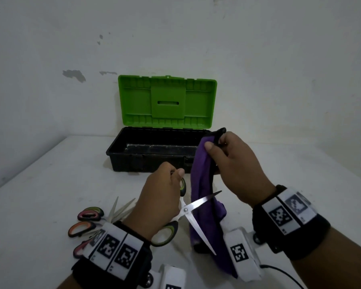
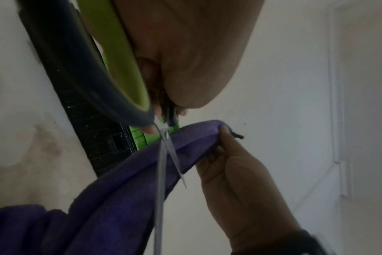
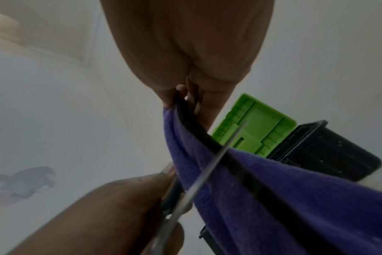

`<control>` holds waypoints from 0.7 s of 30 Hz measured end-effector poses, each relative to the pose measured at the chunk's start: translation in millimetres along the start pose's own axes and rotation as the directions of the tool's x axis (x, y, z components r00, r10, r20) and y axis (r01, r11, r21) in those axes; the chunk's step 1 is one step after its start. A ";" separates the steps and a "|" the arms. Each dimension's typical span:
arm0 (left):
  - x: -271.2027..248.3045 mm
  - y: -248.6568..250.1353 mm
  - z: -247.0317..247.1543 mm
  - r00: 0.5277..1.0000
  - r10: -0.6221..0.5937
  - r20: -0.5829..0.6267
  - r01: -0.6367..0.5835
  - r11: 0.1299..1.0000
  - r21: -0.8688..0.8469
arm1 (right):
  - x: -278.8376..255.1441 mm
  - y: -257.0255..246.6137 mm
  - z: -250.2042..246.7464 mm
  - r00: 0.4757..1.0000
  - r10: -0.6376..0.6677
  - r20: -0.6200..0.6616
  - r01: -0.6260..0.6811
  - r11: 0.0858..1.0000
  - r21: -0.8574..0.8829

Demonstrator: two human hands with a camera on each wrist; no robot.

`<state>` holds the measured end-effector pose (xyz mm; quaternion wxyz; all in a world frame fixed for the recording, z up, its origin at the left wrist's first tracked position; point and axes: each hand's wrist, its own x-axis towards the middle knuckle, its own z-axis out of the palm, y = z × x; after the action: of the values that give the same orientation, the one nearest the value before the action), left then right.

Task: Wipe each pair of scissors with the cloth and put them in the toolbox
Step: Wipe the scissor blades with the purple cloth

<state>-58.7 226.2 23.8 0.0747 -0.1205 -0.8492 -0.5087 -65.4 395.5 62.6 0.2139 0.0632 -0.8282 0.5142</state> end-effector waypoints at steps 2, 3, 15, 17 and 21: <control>2.5 -1.8 -2.7 1.000 0.002 -0.015 -0.002 1.000 -0.004 | -9.7 -7.9 -0.3 0.995 -0.040 0.092 0.030 0.993 0.110; 4.2 -3.2 -5.0 1.000 -0.002 -0.026 0.002 1.000 -0.007 | -15.5 -10.4 -2.2 0.987 -0.056 0.149 0.029 0.984 0.174; 9.0 4.1 -20.8 0.985 0.140 -0.105 -0.136 0.990 0.046 | -70.8 -6.2 -43.5 0.719 -0.252 0.647 0.422 0.899 -0.118; 6.6 7.4 -18.6 0.977 0.186 -0.101 -0.180 0.982 0.065 | -69.1 -6.2 -45.9 0.749 -0.275 0.602 0.395 0.916 -0.072; 1.4 15.4 -11.0 0.953 0.296 -0.072 -0.285 0.950 0.129 | -52.2 -0.2 -32.5 0.840 -0.340 0.422 0.502 0.782 -0.370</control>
<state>-55.7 223.7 42.3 0.1940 -0.2165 -0.8464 -0.4462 -9.0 418.0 53.2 0.1907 0.2817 -0.9144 0.2195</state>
